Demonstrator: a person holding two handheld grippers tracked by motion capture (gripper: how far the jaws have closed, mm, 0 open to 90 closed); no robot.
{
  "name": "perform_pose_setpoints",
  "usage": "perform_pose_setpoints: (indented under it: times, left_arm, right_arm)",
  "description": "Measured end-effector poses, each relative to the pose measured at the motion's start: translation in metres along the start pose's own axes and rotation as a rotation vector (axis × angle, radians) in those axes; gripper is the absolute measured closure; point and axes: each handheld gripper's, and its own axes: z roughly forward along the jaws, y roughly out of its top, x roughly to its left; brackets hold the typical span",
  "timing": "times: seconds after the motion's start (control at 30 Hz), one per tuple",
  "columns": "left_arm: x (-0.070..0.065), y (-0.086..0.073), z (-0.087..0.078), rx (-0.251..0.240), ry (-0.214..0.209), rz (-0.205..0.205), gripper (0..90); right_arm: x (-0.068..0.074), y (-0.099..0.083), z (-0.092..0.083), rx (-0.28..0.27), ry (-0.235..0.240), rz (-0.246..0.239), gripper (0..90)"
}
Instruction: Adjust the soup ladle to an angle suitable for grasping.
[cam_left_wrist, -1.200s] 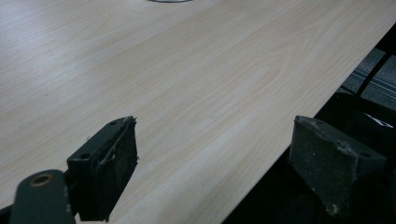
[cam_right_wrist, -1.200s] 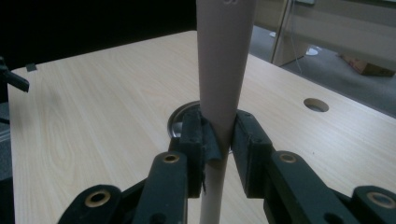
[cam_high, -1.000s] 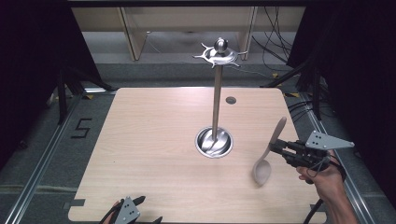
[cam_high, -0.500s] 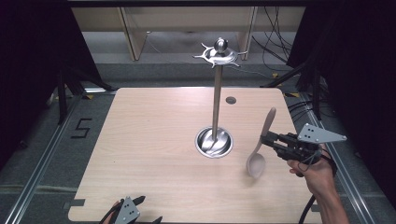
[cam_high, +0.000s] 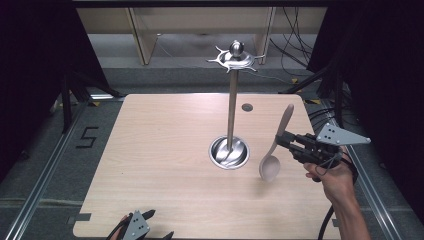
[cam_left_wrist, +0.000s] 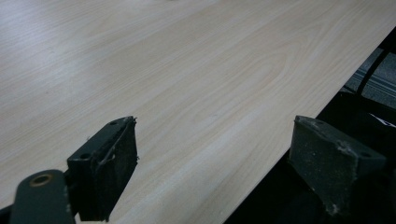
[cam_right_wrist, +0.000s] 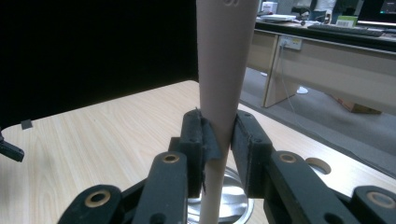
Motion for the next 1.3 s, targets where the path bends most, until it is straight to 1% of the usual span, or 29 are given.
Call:
perform_pose_setpoints:
  times: [0.07,0.1,0.13,0.17,0.2,0.3,0.33,0.37,0.4,0.43,0.47,0.57,0.6,0.63,0.67,0.77,0.8,0.9,0.93,0.97,1.0,1.03,1.1,1.13,1.17,1.2,1.23,1.27,1.3]
  left_arm:
    - [0.002,0.0,-0.001,0.021,0.014,0.029,14.8]
    - [0.002,0.0,-0.001,0.021,0.014,0.029,14.8]
    - [0.002,0.0,-0.001,0.022,0.01,0.031,14.8]
    - [0.002,0.0,-0.001,0.025,0.01,0.028,14.8]
    - [0.002,0.0,-0.001,0.02,0.008,0.02,14.8]
    - [0.002,0.0,0.0,0.006,0.001,0.031,14.8]
    - [0.001,0.0,0.0,0.005,0.001,0.003,14.8]
    - [0.001,0.0,0.0,0.005,0.001,0.003,14.8]
    - [0.0,0.0,0.0,-0.001,0.001,0.001,14.8]
    - [0.0,0.0,0.0,-0.001,0.001,0.005,14.8]
    - [0.001,0.0,0.0,0.007,0.003,0.007,14.8]
    - [0.0,0.0,0.0,-0.001,0.002,0.002,14.8]
    - [0.0,0.0,0.0,-0.001,0.0,-0.001,14.8]
    - [0.0,0.0,0.0,-0.002,0.0,0.0,14.8]
    - [0.001,0.0,0.0,0.003,0.002,0.006,14.8]
    - [0.0,0.0,0.0,0.005,0.0,0.001,14.8]
    - [0.0,0.0,0.0,0.002,-0.001,-0.002,14.8]
    - [0.0,0.0,0.0,0.005,0.001,0.003,14.8]
    - [0.0,0.0,0.0,-0.002,0.0,-0.007,14.8]
    - [0.001,0.0,0.0,0.003,0.003,0.011,14.8]
    - [0.002,0.0,0.0,0.007,0.003,0.025,14.8]
    - [0.002,0.001,0.0,0.003,0.002,0.03,14.8]
    - [0.002,0.001,-0.001,0.009,0.005,0.035,14.8]
    - [0.003,0.001,-0.001,0.025,0.009,0.045,14.8]
    - [0.002,0.0,-0.001,0.021,0.009,0.023,14.8]
    - [0.0,0.0,0.0,0.001,0.002,0.002,14.8]
    - [0.0,0.0,0.0,0.001,0.002,0.002,14.8]
    - [0.002,0.0,-0.001,0.025,0.009,0.026,14.8]
    - [0.002,0.0,-0.001,0.027,0.011,0.028,14.8]
  right_arm:
    - [0.0,0.001,0.001,-0.001,-0.001,-0.001,75.4]
    - [0.0,0.001,0.001,-0.001,-0.001,-0.001,75.4]
    - [-0.001,0.003,0.003,0.0,-0.008,-0.028,75.4]
    - [-0.001,0.004,0.003,0.013,-0.017,-0.028,75.4]
    - [0.001,0.004,0.004,0.019,-0.013,-0.005,75.5]
    - [0.0,0.005,0.006,0.01,-0.023,-0.017,75.4]
    - [0.001,0.006,0.008,0.012,-0.006,-0.001,75.4]
    - [0.001,0.006,0.008,0.012,-0.006,-0.001,75.4]
    - [0.0,0.007,0.01,0.007,-0.018,-0.013,75.4]
    - [0.001,0.008,0.01,0.016,-0.013,-0.004,75.4]
    - [0.0,0.009,0.011,0.008,-0.008,-0.02,75.4]
    - [0.002,0.01,0.012,0.008,-0.018,-0.005,75.5]
    - [0.001,0.012,0.014,0.001,-0.02,-0.03,75.4]
    - [0.003,0.014,0.015,0.01,-0.004,-0.011,75.4]
    - [0.002,0.016,0.016,0.005,-0.01,-0.027,75.4]
    - [0.003,0.021,0.018,0.006,-0.014,-0.03,75.4]
    - [0.001,0.023,0.018,0.007,-0.01,-0.048,75.4]
    - [0.002,0.029,0.02,0.013,-0.008,-0.05,75.4]
    - [0.003,0.031,0.021,0.016,-0.006,-0.038,75.4]
    - [0.003,0.034,0.021,0.021,-0.005,-0.053,75.4]
    - [0.003,0.036,0.022,0.017,-0.023,-0.066,75.4]
    - [0.003,0.038,0.023,0.027,-0.014,-0.052,75.4]
    - [0.003,0.04,0.024,0.036,-0.005,-0.05,75.4]
    - [0.003,0.044,0.026,0.039,-0.014,-0.067,75.4]
    - [0.003,0.046,0.027,0.039,-0.018,-0.07,75.4]
    - [0.003,0.048,0.028,0.042,-0.023,-0.077,75.4]
    - [0.003,0.048,0.028,0.042,-0.023,-0.077,75.4]
    - [0.003,0.049,0.03,0.04,-0.017,-0.075,75.4]
    - [0.003,0.052,0.031,0.046,-0.014,-0.06,75.4]
